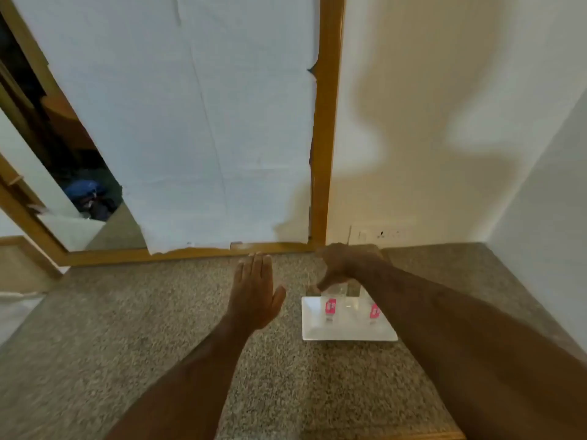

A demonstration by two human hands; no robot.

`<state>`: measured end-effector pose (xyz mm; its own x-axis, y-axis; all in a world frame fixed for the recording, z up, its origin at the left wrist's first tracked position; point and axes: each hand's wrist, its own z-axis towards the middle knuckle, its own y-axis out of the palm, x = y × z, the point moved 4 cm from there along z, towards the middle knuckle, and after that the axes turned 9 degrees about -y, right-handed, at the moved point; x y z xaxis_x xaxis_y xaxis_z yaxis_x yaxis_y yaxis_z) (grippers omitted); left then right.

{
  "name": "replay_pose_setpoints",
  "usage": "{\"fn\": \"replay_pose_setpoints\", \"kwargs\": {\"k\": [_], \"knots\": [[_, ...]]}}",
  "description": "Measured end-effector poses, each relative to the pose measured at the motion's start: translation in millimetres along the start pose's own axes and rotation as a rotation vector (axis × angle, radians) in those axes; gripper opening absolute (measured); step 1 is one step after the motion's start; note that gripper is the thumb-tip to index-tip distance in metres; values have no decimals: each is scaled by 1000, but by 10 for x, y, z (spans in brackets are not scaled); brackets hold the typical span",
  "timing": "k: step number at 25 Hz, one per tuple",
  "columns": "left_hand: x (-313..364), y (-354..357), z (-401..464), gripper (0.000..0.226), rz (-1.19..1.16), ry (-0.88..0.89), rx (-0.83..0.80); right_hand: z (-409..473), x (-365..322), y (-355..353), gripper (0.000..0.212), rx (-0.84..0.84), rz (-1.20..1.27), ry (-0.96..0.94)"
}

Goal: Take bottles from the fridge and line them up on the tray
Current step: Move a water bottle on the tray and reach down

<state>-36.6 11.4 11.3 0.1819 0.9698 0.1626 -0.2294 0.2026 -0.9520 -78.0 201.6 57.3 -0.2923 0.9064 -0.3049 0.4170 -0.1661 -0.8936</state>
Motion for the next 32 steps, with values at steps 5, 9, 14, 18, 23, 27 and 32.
{"fn": "replay_pose_setpoints", "kwargs": {"k": [5,9,14,18,23,27,32], "knots": [[-39,573,-278,65,30,-50,-135,82,168,335,86,-97,-81,26],[21,724,-434,65,19,-14,-187,18,188,313,74,6,-96,25],[245,725,-605,64,-38,5,-205,-329,172,21,69,100,-31,57],[671,871,-876,62,-92,100,-269,-776,285,-69,68,-2,-139,104],[1425,1185,-1208,67,-80,181,-389,-1522,892,371,67,-221,-208,214],[1926,1487,-1328,64,-65,207,-429,-2070,1658,818,62,-120,-24,298],[2547,1932,-1293,69,-53,228,-412,-2381,2640,1014,61,18,288,334]]}}
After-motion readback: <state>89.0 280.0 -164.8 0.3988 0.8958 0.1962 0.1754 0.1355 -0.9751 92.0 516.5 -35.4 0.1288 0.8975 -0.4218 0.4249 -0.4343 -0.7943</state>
